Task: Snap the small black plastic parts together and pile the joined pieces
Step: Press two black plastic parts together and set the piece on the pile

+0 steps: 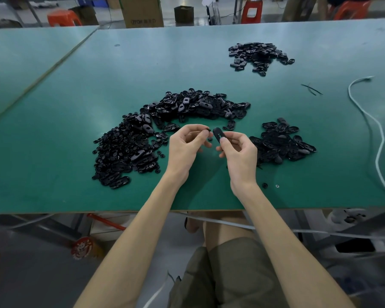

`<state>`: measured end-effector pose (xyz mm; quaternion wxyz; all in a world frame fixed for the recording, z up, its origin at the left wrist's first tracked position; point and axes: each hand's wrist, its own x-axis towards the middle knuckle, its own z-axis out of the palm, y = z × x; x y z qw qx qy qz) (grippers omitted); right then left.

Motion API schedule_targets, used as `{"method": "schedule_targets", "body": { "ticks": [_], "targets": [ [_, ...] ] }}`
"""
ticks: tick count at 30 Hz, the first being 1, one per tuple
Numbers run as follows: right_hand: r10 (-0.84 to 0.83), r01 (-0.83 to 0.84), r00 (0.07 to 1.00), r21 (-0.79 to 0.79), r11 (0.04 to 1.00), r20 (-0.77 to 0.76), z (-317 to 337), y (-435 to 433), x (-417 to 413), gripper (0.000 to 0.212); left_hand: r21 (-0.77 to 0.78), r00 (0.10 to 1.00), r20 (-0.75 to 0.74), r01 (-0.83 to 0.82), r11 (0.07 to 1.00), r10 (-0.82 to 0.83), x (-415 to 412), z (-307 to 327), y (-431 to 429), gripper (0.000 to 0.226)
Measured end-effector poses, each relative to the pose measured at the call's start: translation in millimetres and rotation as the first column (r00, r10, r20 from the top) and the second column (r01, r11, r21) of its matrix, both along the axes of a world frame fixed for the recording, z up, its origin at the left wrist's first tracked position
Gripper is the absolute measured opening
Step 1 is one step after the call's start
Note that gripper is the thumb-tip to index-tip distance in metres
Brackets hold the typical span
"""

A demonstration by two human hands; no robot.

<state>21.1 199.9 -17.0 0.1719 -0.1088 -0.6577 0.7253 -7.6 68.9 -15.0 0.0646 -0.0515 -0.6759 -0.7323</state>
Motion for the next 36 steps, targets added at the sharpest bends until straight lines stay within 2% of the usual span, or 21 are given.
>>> {"method": "schedule_targets", "body": {
  "ticks": [13,36],
  "targets": [
    [0.038,-0.040,0.999,-0.049,0.998,-0.038,-0.8,1.7,0.3,0.010,-0.029,0.996,-0.025,0.081,0.996,-0.082,-0.9,-0.8,1.3,0.011],
    [0.093,-0.098,0.993,-0.074,0.992,-0.071,-2.8,1.9,-0.7,0.017,-0.066,0.997,-0.006,0.076,0.995,-0.077,-3.5,-2.2,2.0,0.009]
  ]
}}
